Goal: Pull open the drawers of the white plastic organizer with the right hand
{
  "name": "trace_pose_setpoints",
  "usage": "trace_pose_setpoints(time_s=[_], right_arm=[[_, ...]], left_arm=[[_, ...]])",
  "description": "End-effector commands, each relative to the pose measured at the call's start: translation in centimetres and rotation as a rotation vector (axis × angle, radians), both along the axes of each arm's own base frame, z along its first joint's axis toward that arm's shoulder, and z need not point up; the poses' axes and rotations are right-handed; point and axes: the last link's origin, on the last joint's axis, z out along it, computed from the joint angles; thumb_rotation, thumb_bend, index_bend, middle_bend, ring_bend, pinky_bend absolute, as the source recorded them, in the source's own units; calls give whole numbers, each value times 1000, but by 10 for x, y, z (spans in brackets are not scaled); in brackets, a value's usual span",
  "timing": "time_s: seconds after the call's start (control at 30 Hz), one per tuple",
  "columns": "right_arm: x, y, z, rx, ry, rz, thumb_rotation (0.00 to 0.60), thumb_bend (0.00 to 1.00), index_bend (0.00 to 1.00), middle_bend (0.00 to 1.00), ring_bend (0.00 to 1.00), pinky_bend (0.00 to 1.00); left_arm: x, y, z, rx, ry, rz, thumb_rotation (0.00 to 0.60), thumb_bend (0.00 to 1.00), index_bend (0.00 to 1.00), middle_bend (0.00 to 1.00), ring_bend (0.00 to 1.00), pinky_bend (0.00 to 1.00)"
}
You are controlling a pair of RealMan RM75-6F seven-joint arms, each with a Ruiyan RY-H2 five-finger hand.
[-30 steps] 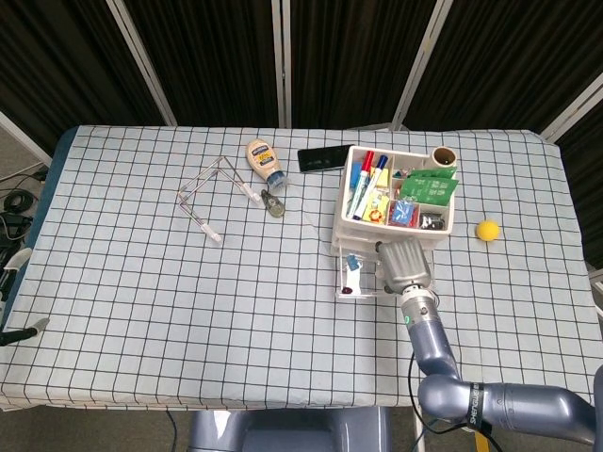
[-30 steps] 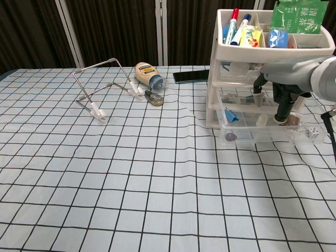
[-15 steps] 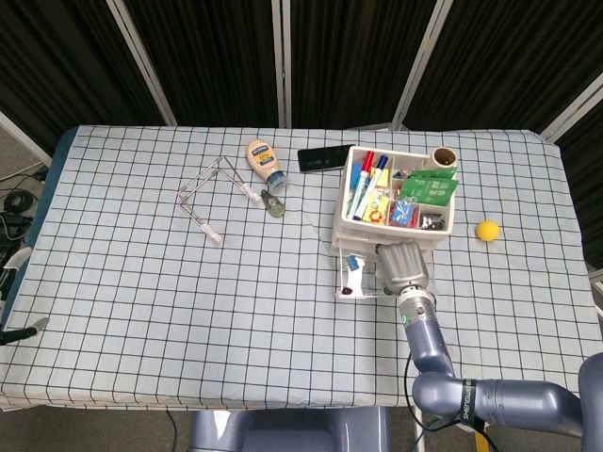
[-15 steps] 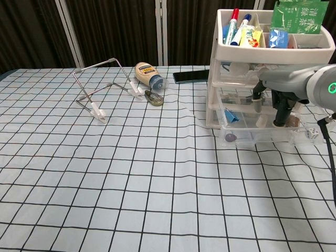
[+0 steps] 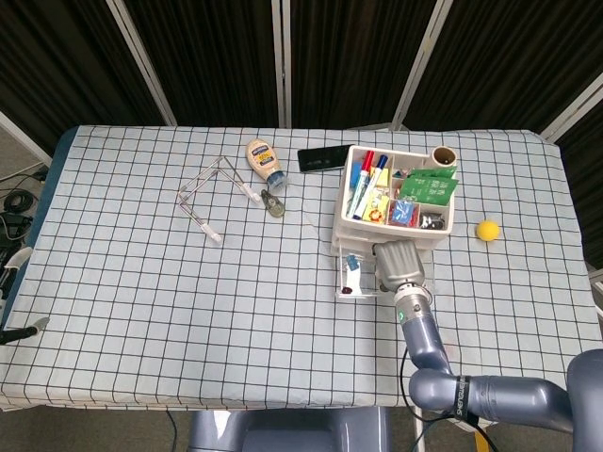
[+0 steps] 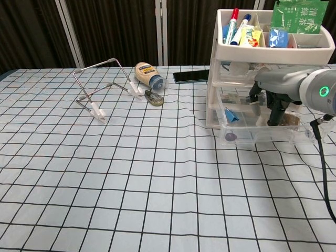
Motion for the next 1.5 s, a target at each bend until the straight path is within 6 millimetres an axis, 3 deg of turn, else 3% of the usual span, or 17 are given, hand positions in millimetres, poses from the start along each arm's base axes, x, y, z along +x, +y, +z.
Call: trace_pose_setpoints(time_s=[0.03,0.3,1.5], right_arm=[[-1,-1,-1,0,-2,-2,600,151,501,1000,1000,817],[-3,-2,-4,-1,11,-4,600,242,500,1000,1000,817],[3,5,-2,-3,-12,12,600,300,564,1000,1000,817]], left_arm=[[0,0,0,1,0,1,600,30,0,0,0,0],[-1,0,1,4,-4,3,600,30,0,0,0,0],[-1,-2,5,12,-16,-2,600,30,0,0,0,0]])
